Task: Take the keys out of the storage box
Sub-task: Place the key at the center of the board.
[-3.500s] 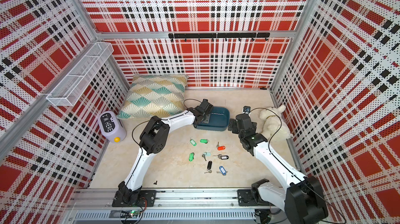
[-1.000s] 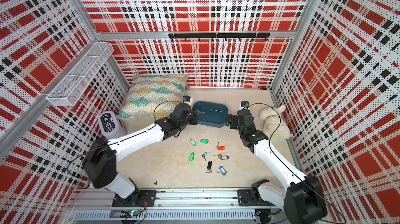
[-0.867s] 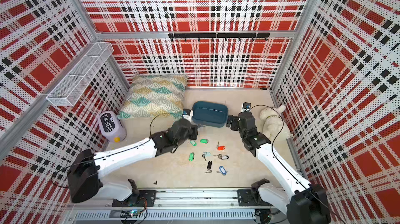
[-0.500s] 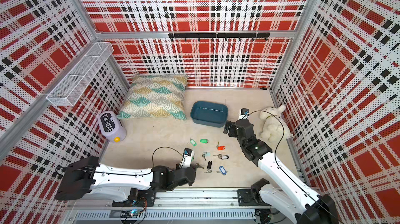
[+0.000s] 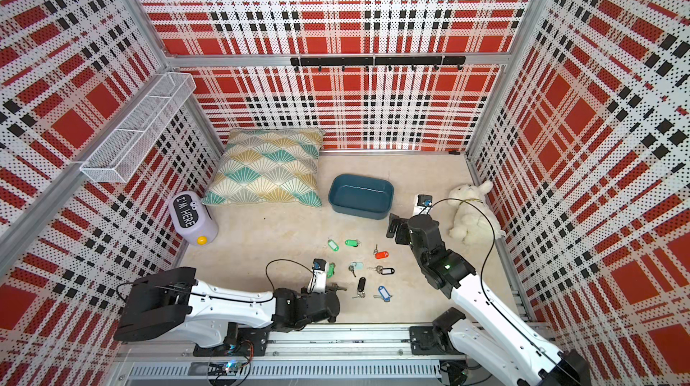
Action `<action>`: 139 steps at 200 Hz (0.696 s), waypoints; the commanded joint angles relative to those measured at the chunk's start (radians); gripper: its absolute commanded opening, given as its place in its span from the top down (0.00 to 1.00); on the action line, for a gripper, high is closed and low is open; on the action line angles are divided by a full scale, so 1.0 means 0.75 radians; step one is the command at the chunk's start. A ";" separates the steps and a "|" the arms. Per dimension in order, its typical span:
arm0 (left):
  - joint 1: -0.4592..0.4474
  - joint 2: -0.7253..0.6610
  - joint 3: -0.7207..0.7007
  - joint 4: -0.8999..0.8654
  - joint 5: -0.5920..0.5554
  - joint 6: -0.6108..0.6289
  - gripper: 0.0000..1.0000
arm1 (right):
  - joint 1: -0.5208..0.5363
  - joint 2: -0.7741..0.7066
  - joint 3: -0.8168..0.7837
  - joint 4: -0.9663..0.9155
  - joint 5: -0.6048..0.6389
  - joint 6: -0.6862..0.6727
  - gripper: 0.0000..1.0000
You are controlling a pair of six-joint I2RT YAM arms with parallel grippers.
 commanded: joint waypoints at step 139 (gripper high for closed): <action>0.240 -0.089 0.178 -0.284 -0.114 0.245 0.01 | 0.014 0.017 -0.010 -0.007 0.075 -0.027 0.00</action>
